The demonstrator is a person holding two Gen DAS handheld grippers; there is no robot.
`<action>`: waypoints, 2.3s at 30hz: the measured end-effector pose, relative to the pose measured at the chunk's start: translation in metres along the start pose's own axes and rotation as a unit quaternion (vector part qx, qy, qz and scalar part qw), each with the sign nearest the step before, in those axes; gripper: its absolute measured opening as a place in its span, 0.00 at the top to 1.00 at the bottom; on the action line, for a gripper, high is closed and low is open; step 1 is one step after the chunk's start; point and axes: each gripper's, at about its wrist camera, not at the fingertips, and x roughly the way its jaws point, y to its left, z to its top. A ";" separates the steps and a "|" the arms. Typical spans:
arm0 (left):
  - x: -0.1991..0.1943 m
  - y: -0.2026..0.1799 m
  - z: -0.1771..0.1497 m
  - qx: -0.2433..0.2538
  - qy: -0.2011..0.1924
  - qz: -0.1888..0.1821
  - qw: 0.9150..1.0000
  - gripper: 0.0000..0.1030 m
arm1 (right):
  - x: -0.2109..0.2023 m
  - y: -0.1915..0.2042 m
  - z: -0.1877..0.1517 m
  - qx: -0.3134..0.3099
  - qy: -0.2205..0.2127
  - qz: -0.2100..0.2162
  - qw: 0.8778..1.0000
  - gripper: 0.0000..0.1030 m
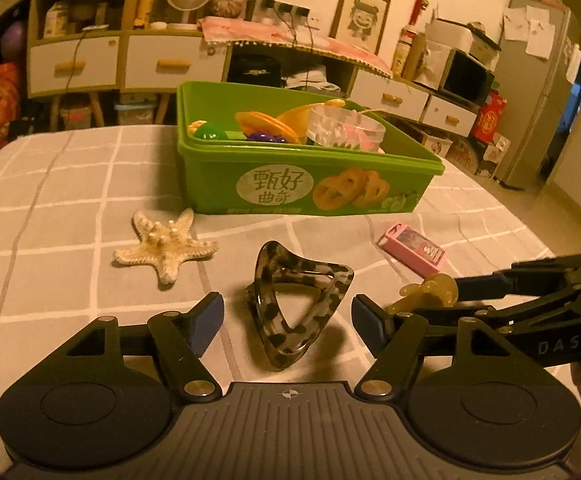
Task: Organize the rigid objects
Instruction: 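Close the right gripper on the brown hand toy while the left gripper holds the hair clip, then carry the hair clip and hand toy over the green bin and open both grippers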
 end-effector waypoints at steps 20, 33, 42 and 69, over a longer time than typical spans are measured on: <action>0.005 -0.006 0.012 -0.013 0.019 0.025 0.999 0.40 | 0.000 0.006 0.008 -0.025 -0.014 0.013 1.000 0.82; -0.001 -0.005 0.023 -0.032 0.017 0.024 0.999 0.47 | 0.000 0.001 0.015 0.001 -0.009 0.021 1.000 1.00; -0.011 -0.006 0.034 -0.039 -0.002 0.020 0.999 0.47 | -0.008 -0.001 0.024 0.014 -0.030 0.021 0.999 1.00; 0.047 0.006 0.143 -0.019 -0.033 0.072 0.997 0.47 | 0.002 -0.083 0.126 0.135 -0.086 -0.060 0.985 1.00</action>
